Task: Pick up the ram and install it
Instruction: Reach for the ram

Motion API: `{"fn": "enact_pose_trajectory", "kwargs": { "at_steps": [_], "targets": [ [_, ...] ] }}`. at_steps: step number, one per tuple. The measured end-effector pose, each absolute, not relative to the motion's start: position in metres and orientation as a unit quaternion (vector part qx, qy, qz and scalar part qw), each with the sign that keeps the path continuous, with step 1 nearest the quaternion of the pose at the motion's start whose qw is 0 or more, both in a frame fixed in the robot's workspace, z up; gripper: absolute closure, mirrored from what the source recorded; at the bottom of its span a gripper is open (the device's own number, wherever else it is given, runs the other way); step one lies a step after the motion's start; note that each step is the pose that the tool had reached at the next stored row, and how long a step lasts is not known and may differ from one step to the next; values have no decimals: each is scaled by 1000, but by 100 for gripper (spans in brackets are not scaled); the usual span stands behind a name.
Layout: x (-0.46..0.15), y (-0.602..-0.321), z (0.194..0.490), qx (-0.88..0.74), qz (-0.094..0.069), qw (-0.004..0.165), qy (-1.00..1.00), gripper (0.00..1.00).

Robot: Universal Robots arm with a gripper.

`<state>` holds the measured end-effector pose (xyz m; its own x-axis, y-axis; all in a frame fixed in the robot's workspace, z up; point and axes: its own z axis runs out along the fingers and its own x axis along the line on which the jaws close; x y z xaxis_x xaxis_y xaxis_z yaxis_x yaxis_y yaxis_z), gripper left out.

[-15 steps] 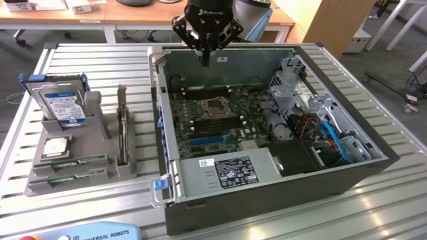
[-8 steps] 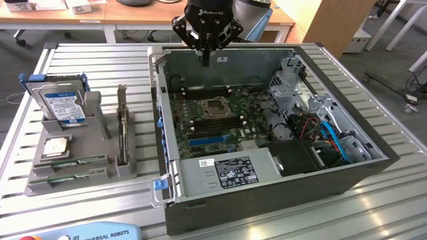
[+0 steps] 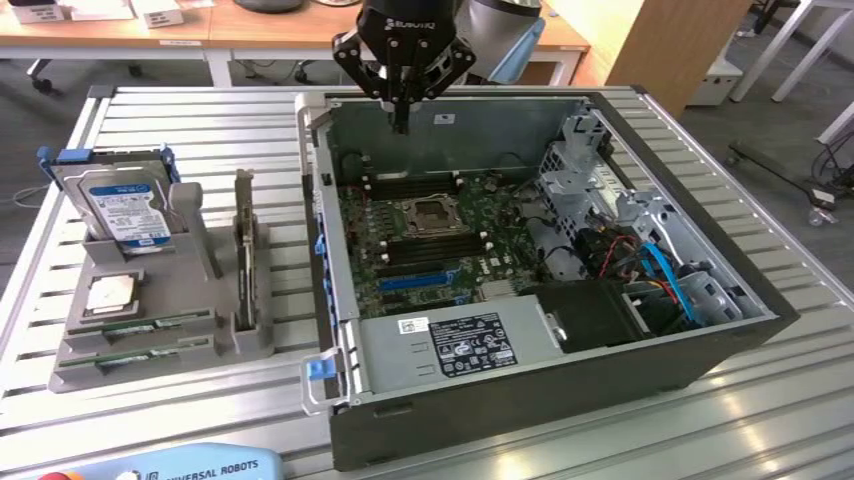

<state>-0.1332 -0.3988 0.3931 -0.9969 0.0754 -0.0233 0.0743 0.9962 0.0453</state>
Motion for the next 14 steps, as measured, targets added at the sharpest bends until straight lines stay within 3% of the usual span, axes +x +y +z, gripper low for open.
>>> {"fn": "enact_pose_trajectory", "kwargs": {
  "at_steps": [14],
  "targets": [
    [-173,-399,392,37,22,12,999,90]
  ]
}}
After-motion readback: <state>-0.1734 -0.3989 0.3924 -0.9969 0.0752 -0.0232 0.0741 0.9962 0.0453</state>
